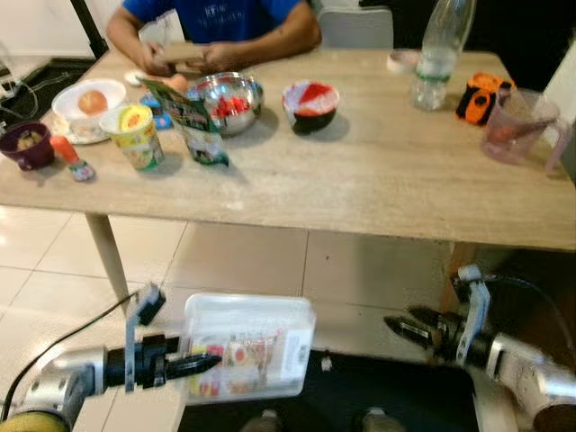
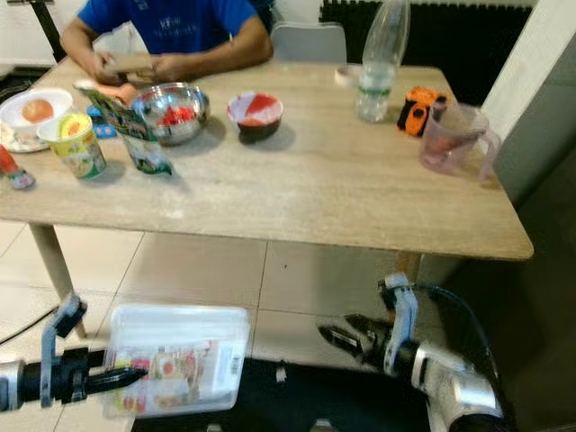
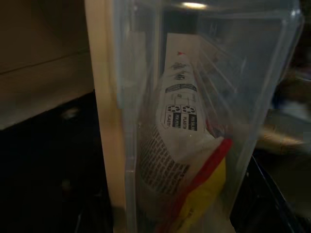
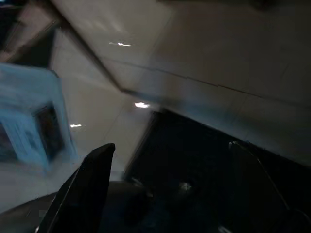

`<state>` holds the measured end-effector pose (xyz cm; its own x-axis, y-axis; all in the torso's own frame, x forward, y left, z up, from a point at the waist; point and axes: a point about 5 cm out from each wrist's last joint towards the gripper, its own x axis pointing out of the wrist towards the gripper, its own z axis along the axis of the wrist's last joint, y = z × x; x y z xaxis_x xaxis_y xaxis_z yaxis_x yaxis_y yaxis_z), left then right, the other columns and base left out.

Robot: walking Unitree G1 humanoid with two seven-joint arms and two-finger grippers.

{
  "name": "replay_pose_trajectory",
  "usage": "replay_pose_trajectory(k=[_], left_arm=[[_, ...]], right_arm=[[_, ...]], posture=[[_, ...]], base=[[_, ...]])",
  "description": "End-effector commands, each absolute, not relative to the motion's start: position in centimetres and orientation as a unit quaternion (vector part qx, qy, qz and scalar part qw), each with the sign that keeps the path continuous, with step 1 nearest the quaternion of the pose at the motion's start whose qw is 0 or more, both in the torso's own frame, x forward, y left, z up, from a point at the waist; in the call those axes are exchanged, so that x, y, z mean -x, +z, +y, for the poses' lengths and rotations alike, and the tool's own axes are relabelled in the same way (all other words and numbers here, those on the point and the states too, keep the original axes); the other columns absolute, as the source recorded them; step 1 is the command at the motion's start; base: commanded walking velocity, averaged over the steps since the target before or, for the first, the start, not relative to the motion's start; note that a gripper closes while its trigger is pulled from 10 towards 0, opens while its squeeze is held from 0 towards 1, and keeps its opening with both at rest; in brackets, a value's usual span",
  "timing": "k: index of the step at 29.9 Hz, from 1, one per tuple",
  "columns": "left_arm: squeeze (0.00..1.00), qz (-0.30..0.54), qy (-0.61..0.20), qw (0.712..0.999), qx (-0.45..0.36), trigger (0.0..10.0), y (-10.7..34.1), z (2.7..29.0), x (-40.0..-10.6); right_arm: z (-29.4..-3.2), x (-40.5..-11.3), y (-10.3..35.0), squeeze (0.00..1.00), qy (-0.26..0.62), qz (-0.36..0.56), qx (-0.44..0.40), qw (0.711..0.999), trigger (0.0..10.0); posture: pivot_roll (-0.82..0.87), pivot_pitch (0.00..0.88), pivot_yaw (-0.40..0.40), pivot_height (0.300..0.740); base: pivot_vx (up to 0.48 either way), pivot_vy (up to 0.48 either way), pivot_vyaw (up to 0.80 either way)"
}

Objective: Restocking fridge

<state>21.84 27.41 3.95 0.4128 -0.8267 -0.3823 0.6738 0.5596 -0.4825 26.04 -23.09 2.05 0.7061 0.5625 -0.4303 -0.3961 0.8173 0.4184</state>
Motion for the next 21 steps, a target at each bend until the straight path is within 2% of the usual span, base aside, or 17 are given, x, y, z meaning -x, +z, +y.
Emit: replay_pose_trajectory(k=[1,3,8,9,10,11,13,16,18,21], left_arm=[[0.0,0.309,-0.426,0.842,0.117,0.0,2.9,27.3,-21.7],[0.0,0.328,-0.357,0.869,0.096,0.0,1.3,27.6,-21.8],[0.0,0.337,-0.324,0.88,0.084,0.0,0.7,27.8,-21.8],[0.0,0.351,-0.269,0.894,0.073,0.0,-0.1,28.1,-21.9],[0.0,0.351,-0.269,0.894,0.073,0.0,-0.1,28.1,-21.9],[0.0,0.37,-0.207,0.904,0.06,10.0,-1.1,28.5,-21.5],[0.0,0.37,-0.207,0.904,0.06,10.0,-1.1,28.5,-21.5],[0.0,0.413,-0.101,0.905,0.027,10.0,-3.5,28.7,-19.8],[0.0,0.413,-0.101,0.905,0.027,10.0,-3.5,28.7,-19.8],[0.0,0.439,-0.057,0.897,0.014,10.0,-5.0,28.3,-18.3]], right_arm=[[-23.6,-25.4,0.6,0.0,0.216,0.302,-0.135,0.919,10.0],[-24.2,-24.0,-1.6,0.0,0.134,0.333,-0.129,0.924,10.0],[-24.4,-23.3,-2.4,0.0,0.102,0.345,-0.13,0.924,10.0],[-24.8,-22.2,-3.5,0.0,0.062,0.365,-0.129,0.92,10.0],[-24.8,-22.2,-3.5,0.0,0.062,0.365,-0.129,0.92,10.0],[-25.2,-20.5,-4.8,0.0,0.018,0.393,-0.126,0.911,10.0],[-25.2,-20.5,-4.8,0.0,0.018,0.393,-0.126,0.911,10.0],[-25.5,-16.3,-7.4,0.0,-0.055,0.455,-0.114,0.881,10.0],[-25.5,-16.3,-7.4,0.0,-0.055,0.455,-0.114,0.881,10.0],[-25.4,-14.2,-8.4,0.0,-0.085,0.481,-0.11,0.866,10.0]], posture=[[0.01,0.11,0.012,0.74],[0.01,0.11,0.012,0.74],[0.01,0.109,0.013,0.74],[0.01,0.109,0.013,0.74],[0.01,0.109,0.013,0.74],[0.01,0.109,0.013,0.74],[0.01,0.109,0.013,0.74],[0.01,0.105,0.016,0.74],[0.01,0.105,0.016,0.74],[0.0,0.093,0.019,0.74]], base=[[0.0,0.0,0.0],[0.0,0.0,0.0],[0.0,0.0,0.0],[0.0,0.0,0.0],[0.0,0.0,0.0],[0.0,0.0,0.0],[0.0,0.0,0.0],[0.0,0.0,0.0],[0.0,0.0,0.0],[0.0,0.0,0.0]])
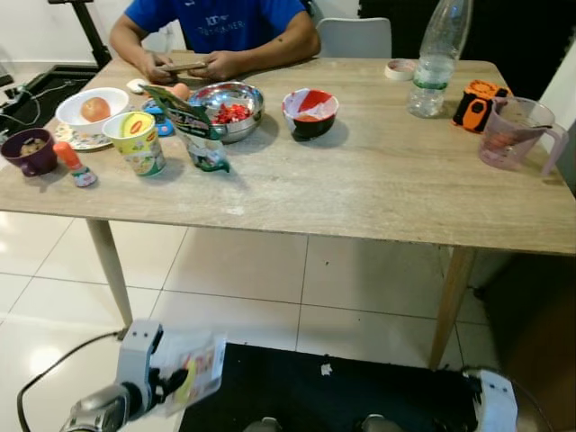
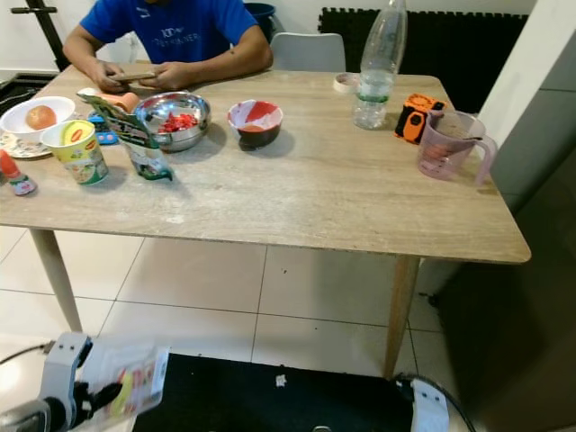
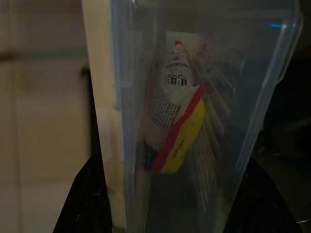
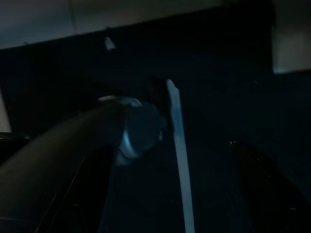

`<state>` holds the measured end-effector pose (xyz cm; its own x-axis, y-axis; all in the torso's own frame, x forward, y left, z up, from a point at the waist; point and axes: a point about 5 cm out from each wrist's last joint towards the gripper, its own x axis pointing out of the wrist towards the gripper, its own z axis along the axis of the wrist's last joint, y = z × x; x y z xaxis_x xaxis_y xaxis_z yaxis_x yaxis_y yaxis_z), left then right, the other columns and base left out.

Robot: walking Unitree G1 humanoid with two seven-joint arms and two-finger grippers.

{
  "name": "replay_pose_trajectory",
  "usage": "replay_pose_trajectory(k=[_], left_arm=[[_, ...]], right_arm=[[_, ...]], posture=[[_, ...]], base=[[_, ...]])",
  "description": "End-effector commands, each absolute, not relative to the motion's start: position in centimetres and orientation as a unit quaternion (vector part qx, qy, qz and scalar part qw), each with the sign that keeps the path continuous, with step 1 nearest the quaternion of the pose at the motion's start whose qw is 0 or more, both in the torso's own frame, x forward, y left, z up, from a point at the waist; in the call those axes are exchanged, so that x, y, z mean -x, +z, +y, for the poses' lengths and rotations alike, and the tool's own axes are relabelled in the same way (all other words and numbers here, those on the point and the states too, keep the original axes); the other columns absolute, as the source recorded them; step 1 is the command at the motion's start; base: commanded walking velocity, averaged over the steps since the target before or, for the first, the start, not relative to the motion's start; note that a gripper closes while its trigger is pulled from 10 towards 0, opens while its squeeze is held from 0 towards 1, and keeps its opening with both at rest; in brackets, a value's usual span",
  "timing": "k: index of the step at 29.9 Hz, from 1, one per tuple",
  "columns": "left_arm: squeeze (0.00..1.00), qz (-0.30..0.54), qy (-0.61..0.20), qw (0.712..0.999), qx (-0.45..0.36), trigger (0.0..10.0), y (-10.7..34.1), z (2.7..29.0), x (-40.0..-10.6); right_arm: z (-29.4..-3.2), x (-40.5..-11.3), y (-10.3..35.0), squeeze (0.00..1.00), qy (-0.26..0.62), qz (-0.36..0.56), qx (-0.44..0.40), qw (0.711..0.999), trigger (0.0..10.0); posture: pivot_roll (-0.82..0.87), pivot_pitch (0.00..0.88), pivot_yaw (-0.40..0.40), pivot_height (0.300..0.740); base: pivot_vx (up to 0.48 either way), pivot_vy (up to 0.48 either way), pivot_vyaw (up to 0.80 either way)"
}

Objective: Restocking fridge

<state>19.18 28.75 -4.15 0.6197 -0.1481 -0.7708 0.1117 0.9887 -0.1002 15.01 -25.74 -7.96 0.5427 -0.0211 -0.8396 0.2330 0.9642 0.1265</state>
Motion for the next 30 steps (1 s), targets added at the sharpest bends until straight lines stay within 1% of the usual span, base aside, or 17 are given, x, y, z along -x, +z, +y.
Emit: replay_pose_trajectory(k=[1,2,4,5,7,9,11,14,15,22,30], left_arm=[[0.0,0.439,-0.057,0.897,0.014,10.0,-5.0,28.3,-18.3],[0.0,0.454,-0.031,0.89,0.008,10.0,-5.8,28.0,-17.4],[0.0,0.454,-0.031,0.89,0.008,10.0,-5.8,28.0,-17.4],[0.0,0.467,-0.012,0.884,0.003,10.0,-6.4,27.7,-16.7],[0.0,0.467,-0.012,0.884,0.003,10.0,-6.4,27.7,-16.7],[0.0,0.498,0.026,0.867,0.005,10.0,-7.9,26.8,-14.7],[0.0,0.505,0.033,0.862,0.006,10.0,-8.2,26.5,-14.2],[0.0,0.518,0.048,0.854,0.012,10.0,-8.9,25.4,-13.3],[0.0,0.519,0.053,0.853,0.015,10.0,-9.0,25.2,-13.3],[0.0,0.518,0.065,0.853,0.013,10.0,-9.1,24.9,-13.5],[0.0,0.51,0.093,0.855,0.011,10.0,-8.9,25.0,-14.2]], right_arm=[[-25.4,-14.2,-8.4,0.0,-0.085,0.481,-0.11,0.866,10.0],[-25.2,-13.5,-8.8,0.0,-0.095,0.49,-0.106,0.86,10.0],[-25.2,-13.5,-8.8,0.0,-0.095,0.49,-0.106,0.86,10.0],[-24.9,-13.2,-9.1,0.0,-0.101,0.496,-0.102,0.856,10.0],[-24.9,-13.2,-9.1,0.0,-0.101,0.496,-0.102,0.856,10.0],[-24.1,-13.4,-9.3,0.0,-0.114,0.504,-0.103,0.85,10.0],[-23.9,-13.6,-9.3,0.0,-0.117,0.507,-0.103,0.848,10.0],[-23.3,-13.9,-9.5,0.0,-0.11,0.518,-0.09,0.843,10.0],[-23.1,-14.0,-9.5,0.0,-0.109,0.52,-0.086,0.843,10.0],[-22.8,-14.3,-9.4,0.0,-0.104,0.524,-0.072,0.842,10.0],[-23.3,-14.5,-9.3,0.0,-0.101,0.532,-0.048,0.839,10.0]], posture=[[0.0,0.093,0.019,0.74],[-0.01,0.088,0.02,0.74],[-0.01,0.088,0.02,0.74],[-0.01,0.081,0.021,0.74],[-0.01,0.081,0.021,0.74],[-0.02,0.043,0.027,0.74],[-0.02,0.043,0.027,0.74],[-0.02,0.017,0.025,0.74],[-0.02,0.003,0.026,0.74],[-0.04,0.0,0.025,0.74],[-0.05,0.0,0.017,0.74]], base=[[0.0,0.0,0.0],[0.0,0.0,0.0],[0.0,0.0,0.0],[0.0,0.0,0.0],[0.0,0.0,0.0],[0.0,0.0,0.0],[0.0,0.0,0.0],[0.0,0.0,-0.78],[0.0,0.0,-0.79],[0.0,0.0,-0.79],[0.0,0.0,-0.79]])
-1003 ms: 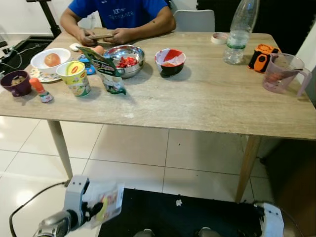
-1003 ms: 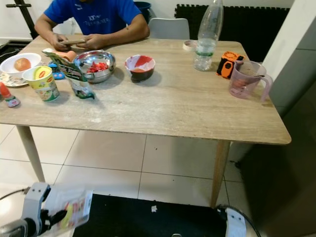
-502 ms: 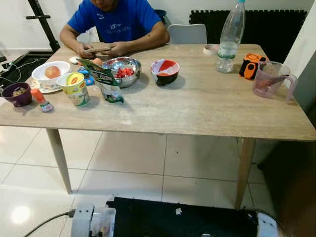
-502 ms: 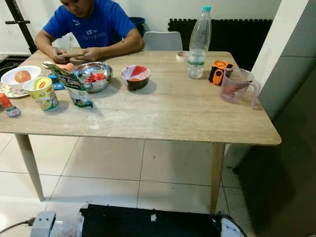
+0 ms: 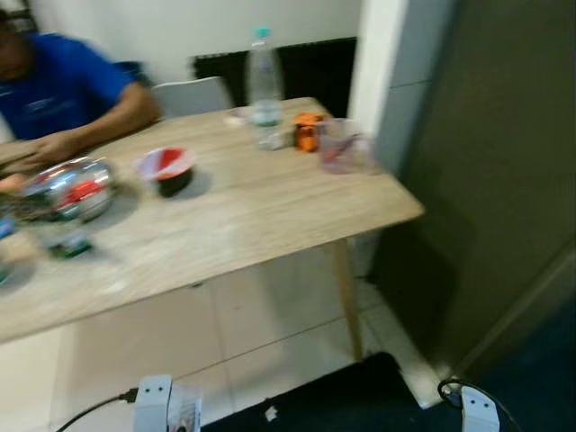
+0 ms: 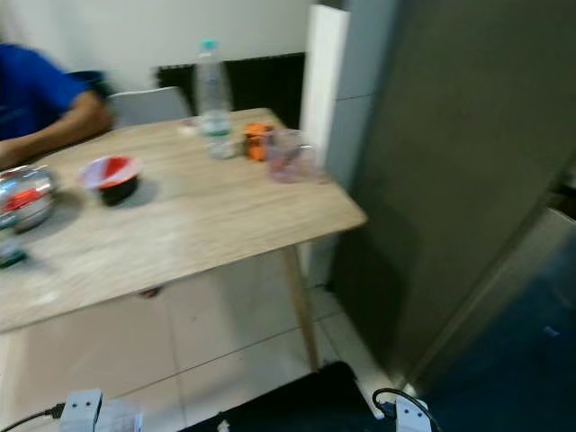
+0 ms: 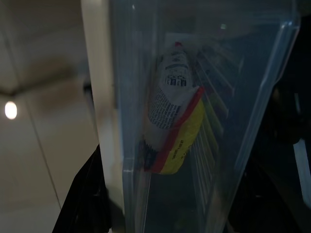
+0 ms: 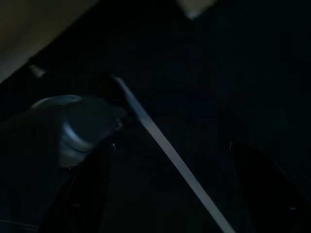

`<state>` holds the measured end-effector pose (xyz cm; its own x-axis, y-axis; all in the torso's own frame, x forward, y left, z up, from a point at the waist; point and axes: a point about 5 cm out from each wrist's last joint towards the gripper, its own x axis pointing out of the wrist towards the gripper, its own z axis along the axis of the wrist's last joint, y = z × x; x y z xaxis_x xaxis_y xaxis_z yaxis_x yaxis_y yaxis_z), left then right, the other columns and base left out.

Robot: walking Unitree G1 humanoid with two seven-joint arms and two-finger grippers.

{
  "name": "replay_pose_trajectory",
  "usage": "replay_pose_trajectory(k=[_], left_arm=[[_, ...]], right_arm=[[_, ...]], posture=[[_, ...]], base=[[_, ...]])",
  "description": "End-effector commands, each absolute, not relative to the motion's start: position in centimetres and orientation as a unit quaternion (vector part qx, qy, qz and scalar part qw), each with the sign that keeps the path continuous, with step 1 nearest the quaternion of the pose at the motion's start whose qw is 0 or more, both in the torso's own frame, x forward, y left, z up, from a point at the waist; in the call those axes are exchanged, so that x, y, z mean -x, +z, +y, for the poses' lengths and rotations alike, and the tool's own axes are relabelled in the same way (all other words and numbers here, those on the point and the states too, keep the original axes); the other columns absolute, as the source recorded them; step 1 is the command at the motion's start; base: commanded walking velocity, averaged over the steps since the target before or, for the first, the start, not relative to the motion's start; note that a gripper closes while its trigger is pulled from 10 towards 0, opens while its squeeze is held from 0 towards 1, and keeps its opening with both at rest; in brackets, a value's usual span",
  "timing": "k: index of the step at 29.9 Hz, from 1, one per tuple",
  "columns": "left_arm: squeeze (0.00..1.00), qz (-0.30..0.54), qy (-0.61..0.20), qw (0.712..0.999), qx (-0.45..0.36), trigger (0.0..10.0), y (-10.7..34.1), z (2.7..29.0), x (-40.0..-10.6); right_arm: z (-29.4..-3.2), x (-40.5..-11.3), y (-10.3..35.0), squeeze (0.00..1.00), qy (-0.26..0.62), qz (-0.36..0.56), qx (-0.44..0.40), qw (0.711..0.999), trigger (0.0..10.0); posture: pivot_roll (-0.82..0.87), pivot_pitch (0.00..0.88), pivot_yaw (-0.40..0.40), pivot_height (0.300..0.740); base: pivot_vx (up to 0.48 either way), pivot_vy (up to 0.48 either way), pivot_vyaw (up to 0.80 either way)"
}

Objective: Restocking fridge

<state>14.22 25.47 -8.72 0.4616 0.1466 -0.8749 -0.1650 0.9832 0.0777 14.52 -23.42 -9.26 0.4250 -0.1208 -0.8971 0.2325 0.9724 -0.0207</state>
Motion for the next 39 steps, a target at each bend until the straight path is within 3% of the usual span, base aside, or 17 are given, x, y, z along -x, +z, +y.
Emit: replay_pose_trajectory(k=[1,31,39], left_arm=[[0.0,0.51,0.096,0.855,0.012,10.0,-8.9,25.0,-14.2],[0.0,0.536,0.093,0.839,0.017,10.0,-9.7,24.6,-12.3],[0.0,0.539,0.088,0.837,0.021,10.0,-9.7,24.6,-12.2]], right_arm=[[-23.3,-14.5,-9.3,0.0,-0.101,0.534,-0.046,0.839,10.0],[-22.6,-13.5,-9.8,0.0,-0.059,0.557,-0.007,0.828,10.0],[-22.2,-14.0,-9.7,0.0,-0.036,0.544,0.003,0.838,10.0]], posture=[[-0.05,0.0,0.017,0.74],[-0.03,0.0,0.022,0.74],[-0.03,0.0,0.022,0.74]], base=[[0.0,0.0,-0.79],[0.0,0.0,-0.79],[0.0,0.0,-0.49]])
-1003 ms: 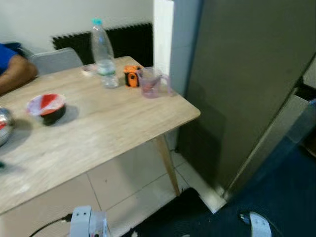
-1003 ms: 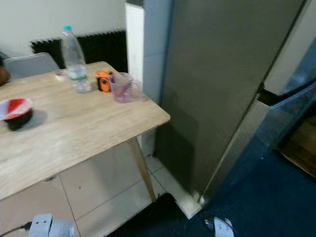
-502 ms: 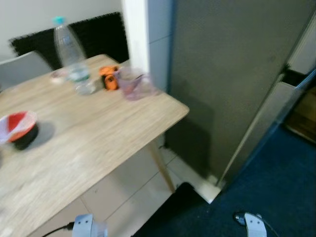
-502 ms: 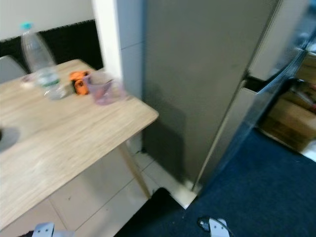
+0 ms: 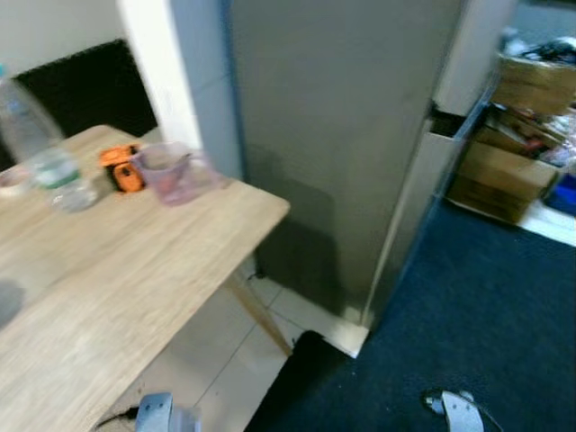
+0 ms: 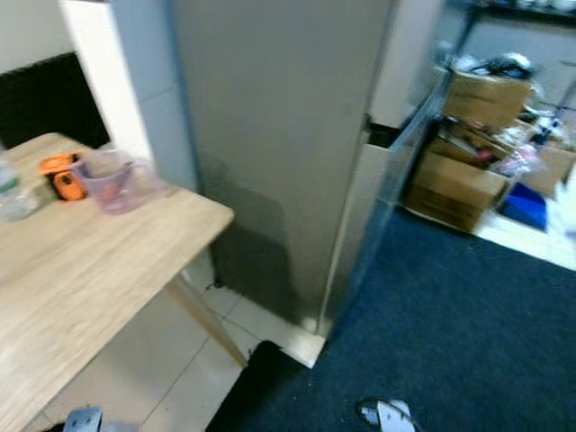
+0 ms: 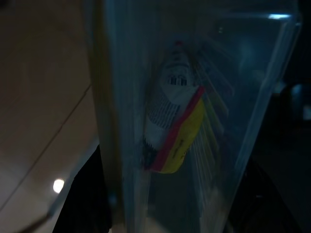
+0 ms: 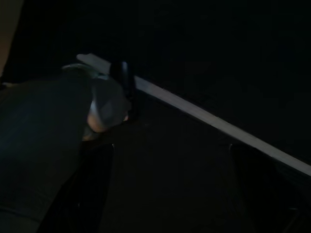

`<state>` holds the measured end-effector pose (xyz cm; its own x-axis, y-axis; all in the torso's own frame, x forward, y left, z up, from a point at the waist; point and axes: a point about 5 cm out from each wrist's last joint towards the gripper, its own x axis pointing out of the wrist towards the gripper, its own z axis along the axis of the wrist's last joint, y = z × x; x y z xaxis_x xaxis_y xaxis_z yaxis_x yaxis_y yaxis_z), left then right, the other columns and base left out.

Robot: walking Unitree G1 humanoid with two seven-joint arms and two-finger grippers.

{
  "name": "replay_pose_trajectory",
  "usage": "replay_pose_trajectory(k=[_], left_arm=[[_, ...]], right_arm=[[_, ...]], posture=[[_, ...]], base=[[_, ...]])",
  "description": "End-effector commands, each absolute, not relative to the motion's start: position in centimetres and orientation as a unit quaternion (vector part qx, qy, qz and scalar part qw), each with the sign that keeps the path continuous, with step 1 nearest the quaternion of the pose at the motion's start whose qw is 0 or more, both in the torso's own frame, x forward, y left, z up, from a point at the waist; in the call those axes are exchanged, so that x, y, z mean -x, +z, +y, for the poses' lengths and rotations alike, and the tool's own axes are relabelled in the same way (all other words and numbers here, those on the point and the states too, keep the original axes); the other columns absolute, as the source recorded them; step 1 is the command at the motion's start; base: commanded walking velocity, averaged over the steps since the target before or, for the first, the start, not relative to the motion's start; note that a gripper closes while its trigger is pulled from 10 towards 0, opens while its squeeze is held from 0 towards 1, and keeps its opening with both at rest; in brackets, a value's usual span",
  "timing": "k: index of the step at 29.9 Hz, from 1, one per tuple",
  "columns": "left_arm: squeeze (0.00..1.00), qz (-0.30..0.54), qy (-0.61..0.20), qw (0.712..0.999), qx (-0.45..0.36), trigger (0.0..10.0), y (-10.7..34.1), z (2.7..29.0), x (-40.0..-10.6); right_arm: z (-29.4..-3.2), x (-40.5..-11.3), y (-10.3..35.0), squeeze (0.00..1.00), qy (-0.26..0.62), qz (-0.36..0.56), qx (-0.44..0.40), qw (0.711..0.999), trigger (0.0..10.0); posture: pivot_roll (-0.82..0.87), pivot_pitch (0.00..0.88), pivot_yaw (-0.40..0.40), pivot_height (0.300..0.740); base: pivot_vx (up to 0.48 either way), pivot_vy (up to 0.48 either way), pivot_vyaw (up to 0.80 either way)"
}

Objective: Restocking fridge

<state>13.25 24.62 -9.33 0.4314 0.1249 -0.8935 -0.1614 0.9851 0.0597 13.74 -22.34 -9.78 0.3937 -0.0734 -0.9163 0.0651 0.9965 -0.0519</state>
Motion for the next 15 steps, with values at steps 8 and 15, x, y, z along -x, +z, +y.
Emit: replay_pose_trajectory(k=[8,15], left_arm=[[0.0,0.542,0.081,0.836,0.02,10.0,-9.7,24.46,-12.29],[0.0,0.542,0.078,0.836,0.021,10.0,-9.71,24.26,-12.43]], right_arm=[[-21.8,-14.37,-9.62,0.0,-0.017,0.536,0.006,0.844,10.0],[-21.65,-14.5,-9.58,0.0,-0.008,0.532,0.003,0.847,10.0]], posture=[[-0.03,0.0,0.023,0.74],[-0.03,0.0,0.02,0.74]], base=[[0.0,-0.152,0.0],[0.0,-0.343,0.0]])
